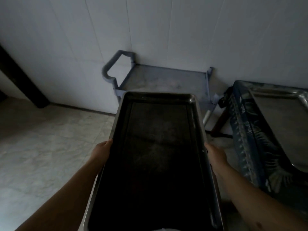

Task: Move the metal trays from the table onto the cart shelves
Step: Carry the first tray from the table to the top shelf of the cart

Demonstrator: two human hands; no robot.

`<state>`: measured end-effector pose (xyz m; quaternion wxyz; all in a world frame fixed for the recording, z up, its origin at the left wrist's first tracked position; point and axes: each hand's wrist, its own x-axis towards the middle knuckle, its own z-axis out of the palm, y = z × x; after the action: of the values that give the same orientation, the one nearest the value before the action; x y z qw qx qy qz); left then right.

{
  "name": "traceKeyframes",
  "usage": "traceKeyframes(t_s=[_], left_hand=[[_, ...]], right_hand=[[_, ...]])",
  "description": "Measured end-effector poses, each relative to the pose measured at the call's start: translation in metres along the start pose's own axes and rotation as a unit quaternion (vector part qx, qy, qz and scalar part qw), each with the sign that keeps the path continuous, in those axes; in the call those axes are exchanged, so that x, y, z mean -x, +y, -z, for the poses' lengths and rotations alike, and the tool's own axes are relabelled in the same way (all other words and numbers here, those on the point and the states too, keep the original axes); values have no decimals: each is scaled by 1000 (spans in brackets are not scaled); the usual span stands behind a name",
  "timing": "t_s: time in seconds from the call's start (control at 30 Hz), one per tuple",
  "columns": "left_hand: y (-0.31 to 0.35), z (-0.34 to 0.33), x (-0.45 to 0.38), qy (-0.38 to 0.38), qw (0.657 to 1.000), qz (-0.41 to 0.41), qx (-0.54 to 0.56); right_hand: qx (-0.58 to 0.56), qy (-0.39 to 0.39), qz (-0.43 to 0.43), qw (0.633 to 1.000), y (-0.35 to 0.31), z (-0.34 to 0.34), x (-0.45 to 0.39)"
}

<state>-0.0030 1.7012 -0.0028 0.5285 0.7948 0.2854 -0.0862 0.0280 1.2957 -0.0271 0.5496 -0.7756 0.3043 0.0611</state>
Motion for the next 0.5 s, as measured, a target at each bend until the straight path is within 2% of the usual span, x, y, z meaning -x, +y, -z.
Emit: traceKeyframes(t_s=[0.1,0.27,0.4,0.5], left_hand=[[26,-14,-34,-14,1000,-2,-12],[72,-39,-111,16,1000,-7,-9],[109,-59,-172,33,999,27,21],[134,-70,-206,48,997,50,43]], right_hand=[[-14,-9,-2,1000,-16,-9,-36],[-6,-17,25,1000,-61,-43,-136],[33,-50,60,996,-120,-67,-230],[40,-81,36,995,-156,-77,-283]])
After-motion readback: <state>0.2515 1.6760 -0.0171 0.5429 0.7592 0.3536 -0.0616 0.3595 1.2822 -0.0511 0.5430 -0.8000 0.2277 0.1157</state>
